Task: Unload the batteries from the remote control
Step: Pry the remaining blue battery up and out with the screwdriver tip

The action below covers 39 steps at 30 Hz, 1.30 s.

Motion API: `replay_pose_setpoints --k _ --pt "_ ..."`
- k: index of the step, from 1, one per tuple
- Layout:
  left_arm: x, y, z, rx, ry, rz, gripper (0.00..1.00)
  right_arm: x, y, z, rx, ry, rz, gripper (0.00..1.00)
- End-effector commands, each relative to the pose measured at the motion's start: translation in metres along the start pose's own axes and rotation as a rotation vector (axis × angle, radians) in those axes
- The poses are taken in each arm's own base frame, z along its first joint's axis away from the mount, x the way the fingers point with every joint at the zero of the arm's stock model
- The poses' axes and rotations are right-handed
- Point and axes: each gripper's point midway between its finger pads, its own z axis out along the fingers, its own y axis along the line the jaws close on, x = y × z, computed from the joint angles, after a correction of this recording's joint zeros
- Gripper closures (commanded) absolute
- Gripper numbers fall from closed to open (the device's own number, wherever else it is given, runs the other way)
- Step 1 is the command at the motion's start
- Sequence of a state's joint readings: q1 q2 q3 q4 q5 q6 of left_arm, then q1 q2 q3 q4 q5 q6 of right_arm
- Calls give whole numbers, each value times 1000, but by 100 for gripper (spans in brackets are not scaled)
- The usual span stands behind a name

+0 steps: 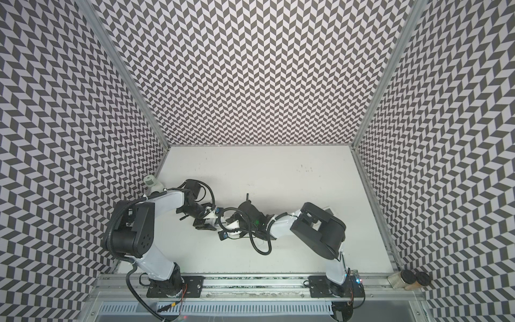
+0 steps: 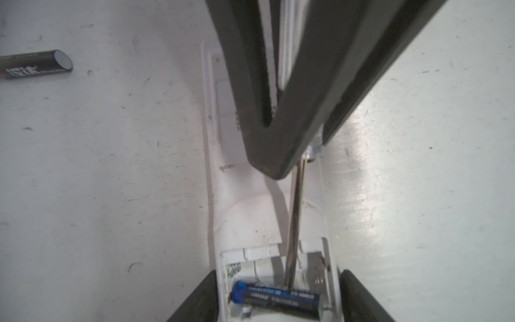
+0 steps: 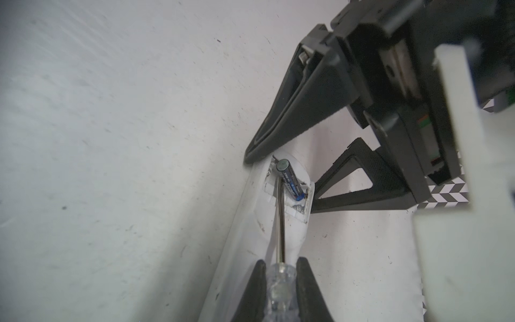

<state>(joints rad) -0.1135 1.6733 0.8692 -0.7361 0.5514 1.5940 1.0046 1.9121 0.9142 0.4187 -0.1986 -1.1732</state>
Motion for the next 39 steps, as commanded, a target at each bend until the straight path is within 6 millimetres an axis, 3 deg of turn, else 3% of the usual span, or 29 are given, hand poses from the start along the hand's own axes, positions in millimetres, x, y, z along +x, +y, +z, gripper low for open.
replay_pose_setpoints --k 1,12,24,32,39 --pt "-12 8 -15 -25 -13 18 28 -13 -16 -14 44 -48 37 100" --pt "-15 16 -28 -43 14 14 27 -7 -25 -15 75 -29 88 100" --pt "-13 15 -25 -38 34 -14 31 -3 -35 -7 102 -36 159 100" --pt "-12 26 -27 -66 47 -31 41 -3 -32 -5 87 -34 157 100" --pt "1 30 -22 -86 83 -41 52 0 -29 -6 83 -19 150 100"
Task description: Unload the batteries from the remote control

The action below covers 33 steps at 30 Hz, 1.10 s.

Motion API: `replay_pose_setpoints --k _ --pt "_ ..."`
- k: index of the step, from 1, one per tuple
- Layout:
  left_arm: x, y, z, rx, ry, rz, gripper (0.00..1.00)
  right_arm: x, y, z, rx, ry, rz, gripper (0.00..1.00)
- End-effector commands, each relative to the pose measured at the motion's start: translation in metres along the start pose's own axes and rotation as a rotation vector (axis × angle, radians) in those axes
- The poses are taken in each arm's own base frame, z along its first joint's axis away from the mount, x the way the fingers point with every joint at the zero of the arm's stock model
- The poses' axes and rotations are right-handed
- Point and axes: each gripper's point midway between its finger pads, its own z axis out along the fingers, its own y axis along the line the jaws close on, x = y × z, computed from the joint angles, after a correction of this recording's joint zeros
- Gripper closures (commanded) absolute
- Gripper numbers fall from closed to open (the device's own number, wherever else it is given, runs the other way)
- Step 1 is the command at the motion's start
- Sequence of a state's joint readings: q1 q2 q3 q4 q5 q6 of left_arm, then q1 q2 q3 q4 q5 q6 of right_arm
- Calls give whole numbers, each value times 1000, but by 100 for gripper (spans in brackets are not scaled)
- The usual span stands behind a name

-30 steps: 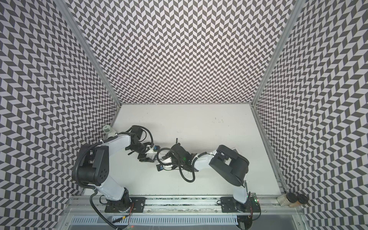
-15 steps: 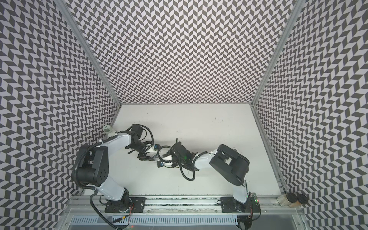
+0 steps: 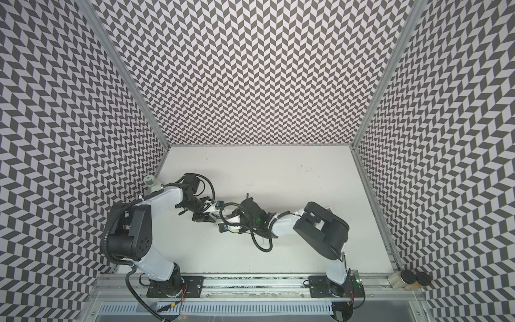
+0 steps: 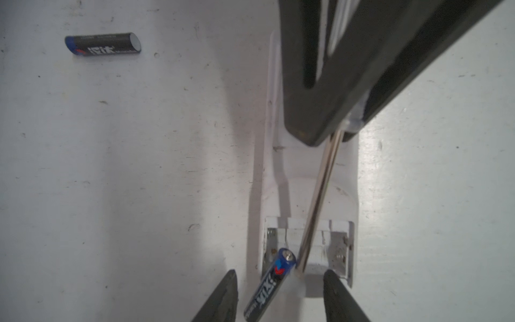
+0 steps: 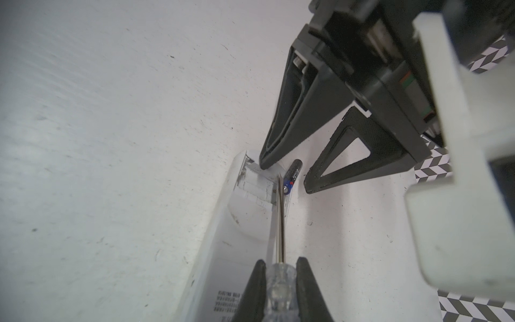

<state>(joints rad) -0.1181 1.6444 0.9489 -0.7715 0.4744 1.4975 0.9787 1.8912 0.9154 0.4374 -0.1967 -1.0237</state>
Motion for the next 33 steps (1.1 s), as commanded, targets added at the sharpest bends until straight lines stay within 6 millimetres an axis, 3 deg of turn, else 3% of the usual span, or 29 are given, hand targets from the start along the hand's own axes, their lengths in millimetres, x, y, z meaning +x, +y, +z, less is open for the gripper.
replay_pose_setpoints --k 1,8,13,17,21,27,33 --pt "4 8 1 -25 12 12 54 -7 -11 0 36 -21 -7 100" --pt "4 12 8 -17 8 5 64 -12 -18 -17 69 -22 0 100" --pt "22 15 18 -5 66 -40 72 -13 -21 -38 100 -14 30 100" --pt "25 16 5 -22 69 -34 64 -13 -20 -58 126 -7 51 100" --pt "5 24 -25 -56 8 -45 51 -15 -21 -79 156 -10 83 100" --pt "3 24 -59 -63 -13 -75 44 -11 -15 -105 182 -1 163 100" --pt "9 20 -64 -70 9 -63 41 0 -17 -129 241 -8 290 100"
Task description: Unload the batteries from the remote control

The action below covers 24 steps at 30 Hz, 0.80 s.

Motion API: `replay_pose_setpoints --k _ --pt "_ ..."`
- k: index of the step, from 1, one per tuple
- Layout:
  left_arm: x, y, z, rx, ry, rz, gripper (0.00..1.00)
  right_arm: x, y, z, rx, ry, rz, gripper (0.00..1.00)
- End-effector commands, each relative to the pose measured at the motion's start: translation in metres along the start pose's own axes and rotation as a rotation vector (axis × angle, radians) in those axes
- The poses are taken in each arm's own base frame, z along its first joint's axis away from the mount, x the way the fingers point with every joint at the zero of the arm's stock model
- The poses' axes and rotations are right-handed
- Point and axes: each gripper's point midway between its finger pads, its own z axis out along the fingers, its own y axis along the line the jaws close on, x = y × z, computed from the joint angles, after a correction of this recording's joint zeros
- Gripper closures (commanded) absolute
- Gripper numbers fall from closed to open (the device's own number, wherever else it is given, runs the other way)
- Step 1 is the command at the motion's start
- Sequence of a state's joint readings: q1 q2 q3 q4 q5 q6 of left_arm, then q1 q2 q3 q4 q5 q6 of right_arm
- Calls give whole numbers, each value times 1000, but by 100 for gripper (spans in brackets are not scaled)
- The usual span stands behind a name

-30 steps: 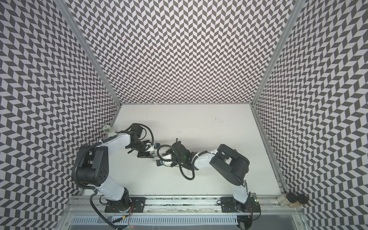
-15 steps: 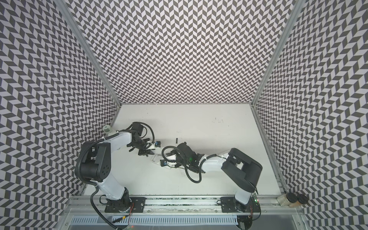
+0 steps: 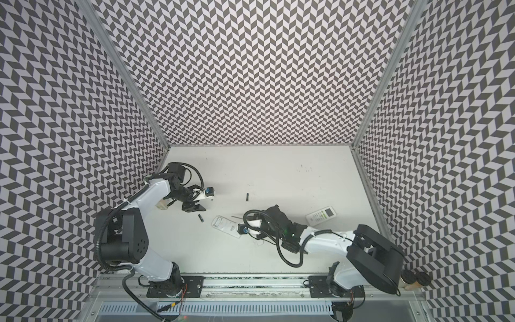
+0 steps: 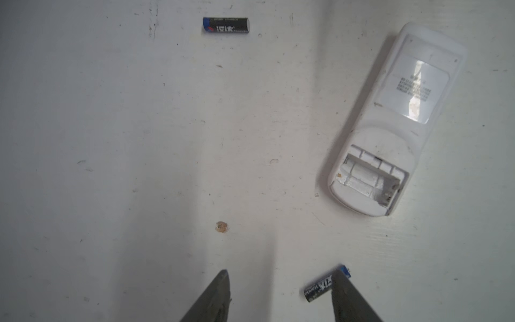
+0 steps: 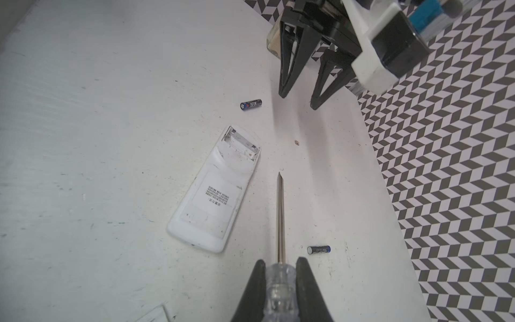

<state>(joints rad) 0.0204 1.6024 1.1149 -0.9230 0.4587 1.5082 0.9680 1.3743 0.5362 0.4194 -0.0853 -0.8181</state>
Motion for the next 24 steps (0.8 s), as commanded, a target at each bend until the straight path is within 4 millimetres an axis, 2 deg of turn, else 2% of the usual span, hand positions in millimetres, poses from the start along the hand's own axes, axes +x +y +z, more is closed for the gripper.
replay_pose_setpoints --k 1,8,14,18,21,24 --pt "-11 -14 -2 45 -27 31 41 0 -22 -13 92 -17 135 100" --pt "-46 -24 18 65 -49 135 34 26 -56 -42 231 11 382 100" --pt "-72 -45 40 114 -43 208 31 55 -81 -70 382 14 622 100" --pt "-85 -59 51 135 -59 250 29 78 -99 -78 489 45 844 99" --pt "-92 -69 57 155 -45 279 26 105 -104 -81 561 76 1077 100" --pt "-99 -80 61 169 -63 312 21 129 -96 -78 564 85 1260 100"
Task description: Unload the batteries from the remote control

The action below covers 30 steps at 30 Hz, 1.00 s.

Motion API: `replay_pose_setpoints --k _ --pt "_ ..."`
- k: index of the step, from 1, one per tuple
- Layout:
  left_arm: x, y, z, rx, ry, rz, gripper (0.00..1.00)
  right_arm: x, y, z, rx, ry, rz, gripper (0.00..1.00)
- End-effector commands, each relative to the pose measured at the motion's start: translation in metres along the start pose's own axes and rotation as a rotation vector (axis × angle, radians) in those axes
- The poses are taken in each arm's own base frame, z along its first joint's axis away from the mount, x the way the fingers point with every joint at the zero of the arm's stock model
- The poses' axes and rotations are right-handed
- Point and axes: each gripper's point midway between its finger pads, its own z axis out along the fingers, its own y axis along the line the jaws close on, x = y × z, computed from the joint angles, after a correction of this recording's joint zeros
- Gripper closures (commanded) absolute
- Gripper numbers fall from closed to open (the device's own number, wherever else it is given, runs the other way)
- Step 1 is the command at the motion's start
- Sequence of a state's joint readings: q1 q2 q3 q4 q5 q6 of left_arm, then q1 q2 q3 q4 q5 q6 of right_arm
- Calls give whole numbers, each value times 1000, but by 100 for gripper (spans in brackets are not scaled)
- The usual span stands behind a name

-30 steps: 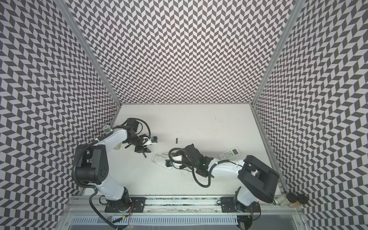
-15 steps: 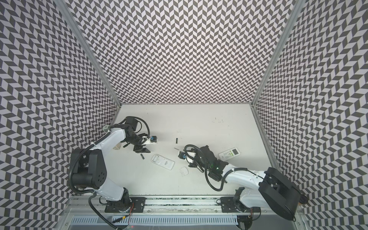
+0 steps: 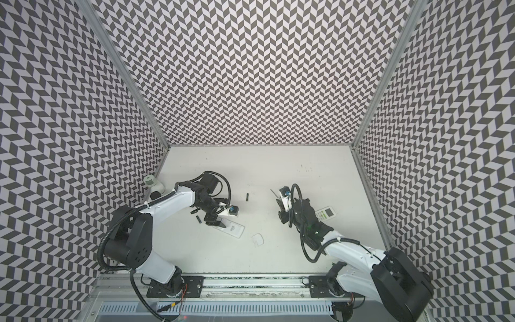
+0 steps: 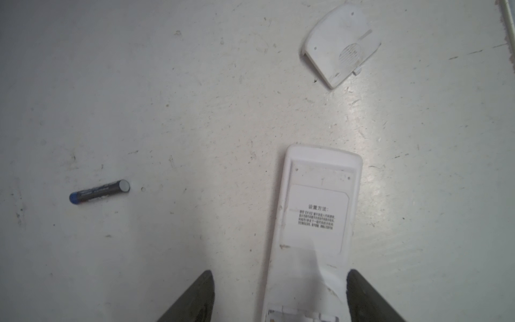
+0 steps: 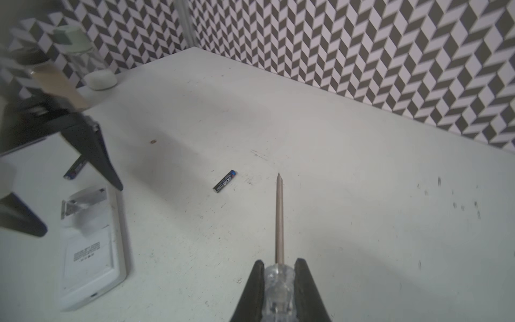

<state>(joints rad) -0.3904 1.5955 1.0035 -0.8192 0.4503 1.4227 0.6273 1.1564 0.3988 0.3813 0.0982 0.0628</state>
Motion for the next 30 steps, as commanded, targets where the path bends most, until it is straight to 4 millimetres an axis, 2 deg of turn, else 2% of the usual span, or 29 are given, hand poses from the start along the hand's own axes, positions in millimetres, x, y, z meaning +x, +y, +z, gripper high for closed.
replay_pose_setpoints --k 1,6,9,17,25,30 --pt "-12 -6 3 -10 -17 38 21 12 -15 8 37 22 298 100" --pt "-15 -23 19 40 9 60 20 33 -25 15 65 60 362 100" --pt "-10 -29 26 47 27 75 19 46 -29 18 82 87 378 100" --pt "5 -25 38 14 76 105 19 77 -40 27 152 170 420 98" --pt "21 -10 40 -63 100 71 24 101 -51 27 219 246 417 87" --pt "36 21 28 -186 77 -8 36 109 -55 23 240 261 400 80"
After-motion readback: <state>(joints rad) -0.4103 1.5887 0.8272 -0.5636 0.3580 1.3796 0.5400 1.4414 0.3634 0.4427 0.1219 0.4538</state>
